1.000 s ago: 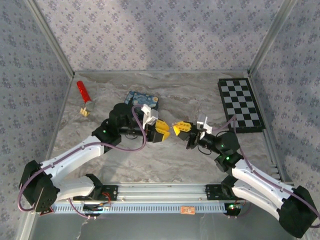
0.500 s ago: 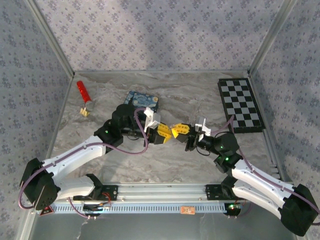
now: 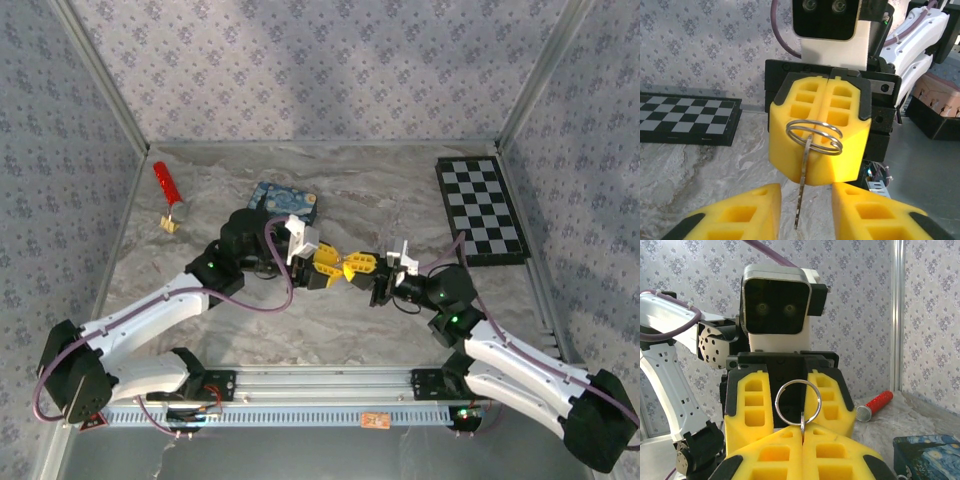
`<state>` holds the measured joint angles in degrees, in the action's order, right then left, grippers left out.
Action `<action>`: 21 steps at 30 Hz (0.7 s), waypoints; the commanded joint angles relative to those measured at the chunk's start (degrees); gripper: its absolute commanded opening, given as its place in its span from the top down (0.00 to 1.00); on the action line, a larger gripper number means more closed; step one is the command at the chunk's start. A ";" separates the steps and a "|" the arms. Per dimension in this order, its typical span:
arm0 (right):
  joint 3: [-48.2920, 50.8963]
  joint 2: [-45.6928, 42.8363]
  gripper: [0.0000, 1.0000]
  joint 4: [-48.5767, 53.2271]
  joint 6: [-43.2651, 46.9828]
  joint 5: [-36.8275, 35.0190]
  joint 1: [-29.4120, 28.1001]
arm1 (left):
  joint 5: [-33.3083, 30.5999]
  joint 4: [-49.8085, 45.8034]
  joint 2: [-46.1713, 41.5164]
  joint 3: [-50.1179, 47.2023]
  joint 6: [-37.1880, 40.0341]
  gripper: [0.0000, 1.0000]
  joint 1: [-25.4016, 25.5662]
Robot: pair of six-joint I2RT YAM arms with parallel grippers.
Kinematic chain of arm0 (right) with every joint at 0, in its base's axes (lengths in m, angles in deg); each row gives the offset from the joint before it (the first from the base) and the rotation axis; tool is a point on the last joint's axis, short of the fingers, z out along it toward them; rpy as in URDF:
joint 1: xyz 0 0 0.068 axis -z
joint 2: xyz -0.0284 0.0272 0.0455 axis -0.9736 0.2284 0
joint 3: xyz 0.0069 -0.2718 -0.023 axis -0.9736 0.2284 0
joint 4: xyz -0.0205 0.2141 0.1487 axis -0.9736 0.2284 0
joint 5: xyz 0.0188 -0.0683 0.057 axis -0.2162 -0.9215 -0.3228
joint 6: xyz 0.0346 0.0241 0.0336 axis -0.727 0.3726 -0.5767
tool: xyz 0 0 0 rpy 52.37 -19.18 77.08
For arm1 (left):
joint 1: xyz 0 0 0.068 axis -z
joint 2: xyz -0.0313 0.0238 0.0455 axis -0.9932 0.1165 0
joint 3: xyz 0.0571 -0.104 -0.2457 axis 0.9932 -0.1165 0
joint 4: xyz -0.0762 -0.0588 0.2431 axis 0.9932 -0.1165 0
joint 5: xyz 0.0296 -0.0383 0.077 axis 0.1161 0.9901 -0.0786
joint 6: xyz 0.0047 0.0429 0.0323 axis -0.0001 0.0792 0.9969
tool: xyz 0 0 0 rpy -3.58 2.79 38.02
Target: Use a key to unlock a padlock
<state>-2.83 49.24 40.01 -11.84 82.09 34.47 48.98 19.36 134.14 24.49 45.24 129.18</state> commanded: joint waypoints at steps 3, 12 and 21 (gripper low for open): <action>-1.16 -1.82 1.00 0.53 1.54 -0.67 -0.41 | 1.54 -0.53 -0.97 3.01 1.45 0.80 -0.23; -1.34 -1.39 1.00 2.08 2.76 -0.18 -0.50 | -0.73 -0.85 -0.83 3.93 1.00 1.00 -0.17; -2.31 -10.74 0.22 23.29 2.79 -17.22 0.46 | -40.15 -17.37 1.07 8.16 25.03 1.00 0.61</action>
<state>-3.74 41.96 54.59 -8.39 73.76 34.47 27.58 9.35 134.16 28.32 57.15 129.46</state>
